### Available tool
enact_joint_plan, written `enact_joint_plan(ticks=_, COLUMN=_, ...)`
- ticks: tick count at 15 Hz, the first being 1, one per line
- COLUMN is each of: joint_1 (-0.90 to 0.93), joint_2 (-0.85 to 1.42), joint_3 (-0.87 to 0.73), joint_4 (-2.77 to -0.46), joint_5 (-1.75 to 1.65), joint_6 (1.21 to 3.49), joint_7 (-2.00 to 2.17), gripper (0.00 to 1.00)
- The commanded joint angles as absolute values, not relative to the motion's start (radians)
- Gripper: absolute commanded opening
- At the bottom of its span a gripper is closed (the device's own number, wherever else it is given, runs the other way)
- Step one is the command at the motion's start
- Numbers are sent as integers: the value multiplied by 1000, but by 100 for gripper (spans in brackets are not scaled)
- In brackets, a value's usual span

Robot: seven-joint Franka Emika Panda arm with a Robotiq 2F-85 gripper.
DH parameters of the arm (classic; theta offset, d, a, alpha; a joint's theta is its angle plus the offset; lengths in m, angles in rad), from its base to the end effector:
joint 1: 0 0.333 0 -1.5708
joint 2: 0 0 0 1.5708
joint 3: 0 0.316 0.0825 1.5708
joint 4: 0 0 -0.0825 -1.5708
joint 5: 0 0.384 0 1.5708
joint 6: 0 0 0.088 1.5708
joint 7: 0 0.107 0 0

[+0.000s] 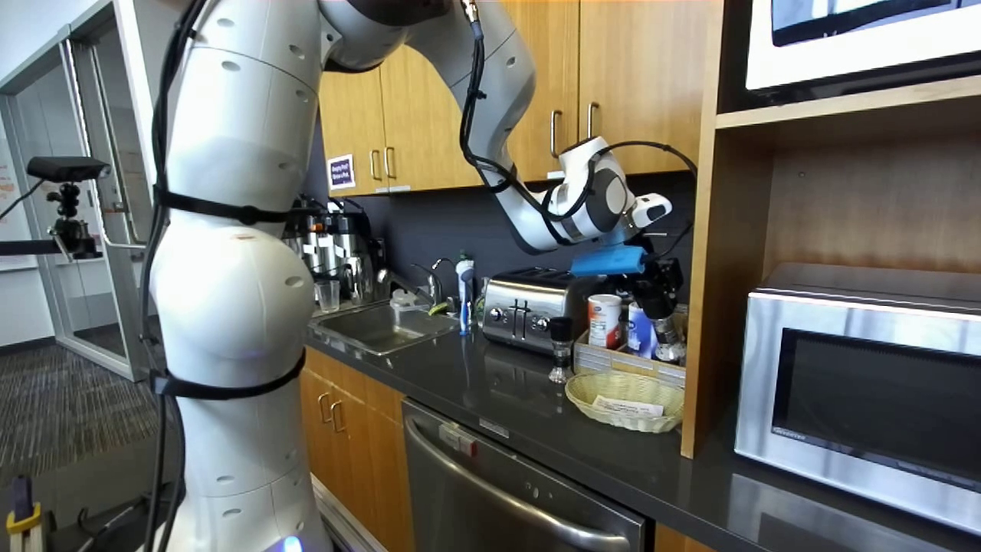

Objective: Put the spice bottle into the box

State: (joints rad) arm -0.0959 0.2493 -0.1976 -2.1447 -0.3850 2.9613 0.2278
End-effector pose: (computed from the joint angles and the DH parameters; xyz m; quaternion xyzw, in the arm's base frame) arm 0.5900 -0.1473 0.3486 0.9535 -0.0677 0.2693 0.1169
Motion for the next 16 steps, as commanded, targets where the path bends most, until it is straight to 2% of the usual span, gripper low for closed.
enact_joint_plan(ticks=1, joint_1=-100, joint_2=280, joint_3=-203, joint_4=-2120, joint_5=-400, joint_6=3015, joint_7=218, gripper=40)
enact_joint_plan(ticks=10, joint_1=-94, joint_2=309, joint_3=-229, joint_4=-2101, joint_5=-411, joint_6=3057, joint_7=209, gripper=40)
enact_joint_plan(ticks=16, joint_1=2, joint_2=287, joint_3=-348, joint_4=-2063, joint_5=-522, joint_6=2979, joint_7=276, gripper=40)
